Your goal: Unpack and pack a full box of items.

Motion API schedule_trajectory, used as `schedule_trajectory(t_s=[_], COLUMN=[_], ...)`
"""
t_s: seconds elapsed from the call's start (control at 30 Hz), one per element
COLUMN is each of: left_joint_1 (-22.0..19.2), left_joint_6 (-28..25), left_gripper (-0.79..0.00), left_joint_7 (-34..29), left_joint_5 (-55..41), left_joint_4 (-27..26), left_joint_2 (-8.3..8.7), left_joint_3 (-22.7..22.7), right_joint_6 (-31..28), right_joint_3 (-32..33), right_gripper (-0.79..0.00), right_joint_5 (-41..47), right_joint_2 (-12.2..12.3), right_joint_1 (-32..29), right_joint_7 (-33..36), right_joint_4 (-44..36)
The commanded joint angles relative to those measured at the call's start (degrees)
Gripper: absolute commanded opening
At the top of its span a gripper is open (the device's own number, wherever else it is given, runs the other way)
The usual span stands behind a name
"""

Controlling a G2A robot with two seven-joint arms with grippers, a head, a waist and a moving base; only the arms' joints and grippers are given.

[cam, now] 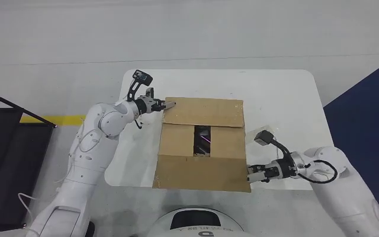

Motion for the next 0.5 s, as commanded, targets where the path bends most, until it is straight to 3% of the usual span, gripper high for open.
schedule_trajectory(t_s=[0.0,0.2,0.47], left_joint_1=[0.05,-0.07,-0.42], left_joint_6=[0.16,0.45,1.97], left_gripper=[0.0,0.0,0.0], left_joint_7=[0.1,0.43,1.57], left_joint_5=[-0.02,-0.17,-0.37], left_joint_4=[-0.1,-0.23,0.18], left_joint_2=[0.07,0.26,0.44], left_joint_3=[0.08,0.25,0.21], right_joint_6=[-0.04,-0.04,-4.0], right_joint_3=[-0.5,-1.06,-3.73], right_gripper=[0.0,0.0,0.0], right_joint_5=[7.19,15.47,10.91], right_joint_2=[-0.08,0.12,-0.56], right_joint_1=[1.35,4.02,6.04], right_joint_7=[-0.04,-0.04,-4.0], right_joint_4=[2.35,6.27,7.31])
